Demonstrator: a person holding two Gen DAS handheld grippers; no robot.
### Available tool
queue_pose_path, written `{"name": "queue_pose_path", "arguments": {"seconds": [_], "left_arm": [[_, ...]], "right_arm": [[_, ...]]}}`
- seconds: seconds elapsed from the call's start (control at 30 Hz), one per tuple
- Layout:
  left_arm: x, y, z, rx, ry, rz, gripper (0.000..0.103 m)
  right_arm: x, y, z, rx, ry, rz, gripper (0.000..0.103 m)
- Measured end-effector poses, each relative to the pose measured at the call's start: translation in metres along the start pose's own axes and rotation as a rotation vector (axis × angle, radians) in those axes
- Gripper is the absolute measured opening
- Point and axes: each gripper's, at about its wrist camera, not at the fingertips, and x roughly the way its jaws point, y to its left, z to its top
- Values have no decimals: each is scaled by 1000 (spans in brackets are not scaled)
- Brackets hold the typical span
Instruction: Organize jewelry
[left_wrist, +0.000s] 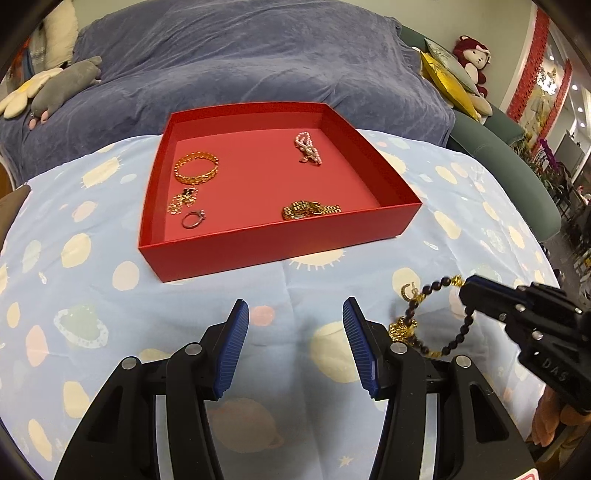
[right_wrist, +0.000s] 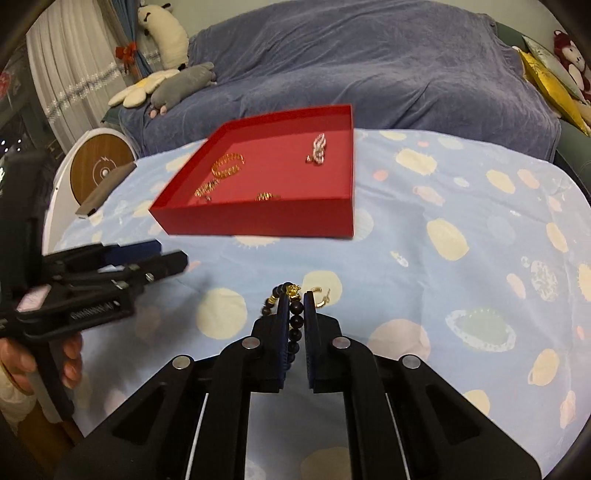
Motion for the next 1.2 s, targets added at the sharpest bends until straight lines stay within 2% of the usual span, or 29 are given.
{"name": "queue_pose_path", "arguments": {"seconds": [0.17, 0.33, 0.5, 0.53, 0.63, 0.73, 0.93, 1.2], "left_arm": [[14, -27, -4, 48, 28, -35, 54], [31, -55, -11, 96, 62, -62, 55], [49, -76, -15, 148, 74, -51, 55], [52, -78, -16, 155, 77, -47, 54], [53, -83, -20, 202, 42, -5, 39], [53, -84, -21, 220, 32, 1, 9], [42, -78, -15, 199, 23, -19, 6], [-1, -56, 18, 123, -78, -44, 6]], "right_arm": [[-29, -14, 10, 29, -79, -10, 7], [-32, -27, 9, 63, -79, -19, 7], [-30, -36, 6, 85, -64, -14, 7], [-30, -38, 5, 89, -62, -15, 7], [-31, -43, 4, 95, -59, -16, 7], [-32, -44, 4, 98, -61, -17, 7], [-33, -41, 12, 104, -78, -11, 7], [-28, -26, 38, 116, -113, 19, 7]]}}
